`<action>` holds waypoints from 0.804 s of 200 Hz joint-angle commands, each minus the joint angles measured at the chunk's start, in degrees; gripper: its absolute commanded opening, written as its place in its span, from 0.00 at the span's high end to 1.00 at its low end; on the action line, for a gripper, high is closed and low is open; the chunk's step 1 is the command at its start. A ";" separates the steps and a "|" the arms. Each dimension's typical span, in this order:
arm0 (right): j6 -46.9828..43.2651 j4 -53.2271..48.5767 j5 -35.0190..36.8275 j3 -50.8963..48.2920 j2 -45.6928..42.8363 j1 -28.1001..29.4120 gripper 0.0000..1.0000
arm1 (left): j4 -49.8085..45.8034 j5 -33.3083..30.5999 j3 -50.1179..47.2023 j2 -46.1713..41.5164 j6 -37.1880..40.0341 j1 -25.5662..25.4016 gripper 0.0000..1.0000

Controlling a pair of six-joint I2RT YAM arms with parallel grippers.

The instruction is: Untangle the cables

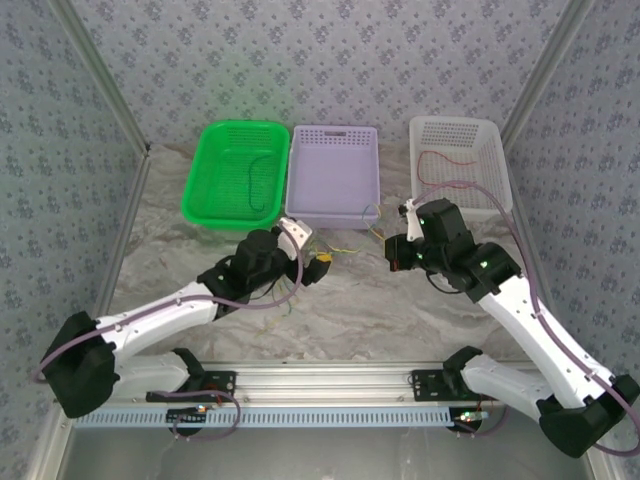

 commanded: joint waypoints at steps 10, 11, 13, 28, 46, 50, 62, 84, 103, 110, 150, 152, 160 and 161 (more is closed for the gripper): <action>1.10 -1.54 0.16 2.35 -0.91 0.47 1.00 | 1.27 -1.43 5.09 3.20 1.34 0.03 0.50; 1.11 -1.56 0.25 2.40 -0.98 0.47 1.00 | 1.23 -1.35 5.10 3.29 1.38 0.07 0.53; 1.07 -1.53 0.49 2.37 -1.02 0.51 1.00 | 1.16 -1.27 5.32 3.47 1.38 0.07 0.57; 1.33 -1.82 3.05 2.93 -1.47 0.23 1.00 | 0.39 -1.31 5.93 4.21 0.99 0.19 0.84; 1.80 -3.29 6.47 4.29 -2.63 -0.90 1.00 | -1.34 -2.82 5.53 3.85 -0.72 0.79 1.00; 1.78 -3.68 7.65 4.70 -2.90 -1.44 1.00 | -1.50 -2.61 5.07 3.52 -1.00 0.92 1.00; 1.72 -4.43 10.99 5.87 -3.42 -3.56 1.00 | -1.43 -1.54 3.38 2.29 -1.80 1.48 1.00; 0.86 -4.66 15.98 10.70 -4.11 -10.22 1.00 | -2.65 -1.38 0.37 -0.58 -3.45 1.64 1.00; -0.09 -4.29 17.51 14.83 -3.35 -16.87 1.00 | -3.62 -1.84 -2.49 -3.49 -4.53 1.86 1.00; -0.47 -4.26 17.73 16.58 -2.70 -18.85 1.00 | -4.18 -1.97 -3.42 -4.61 -5.10 2.09 1.00; -0.60 -4.01 17.77 23.93 0.16 -27.81 1.00 | -7.21 -2.76 -8.46 -10.46 -8.37 4.08 1.00; -0.61 -3.86 17.50 24.14 0.17 -28.29 1.00 | -7.30 -2.57 -8.68 -10.67 -8.53 4.11 1.00; -0.47 -3.68 16.41 24.99 0.51 -29.85 1.00 | -7.46 -1.72 -9.74 -11.76 -8.90 4.23 1.00; -0.46 -3.64 16.28 25.10 0.56 -29.94 1.00 | -7.49 -1.63 -9.84 -11.93 -8.93 4.23 1.00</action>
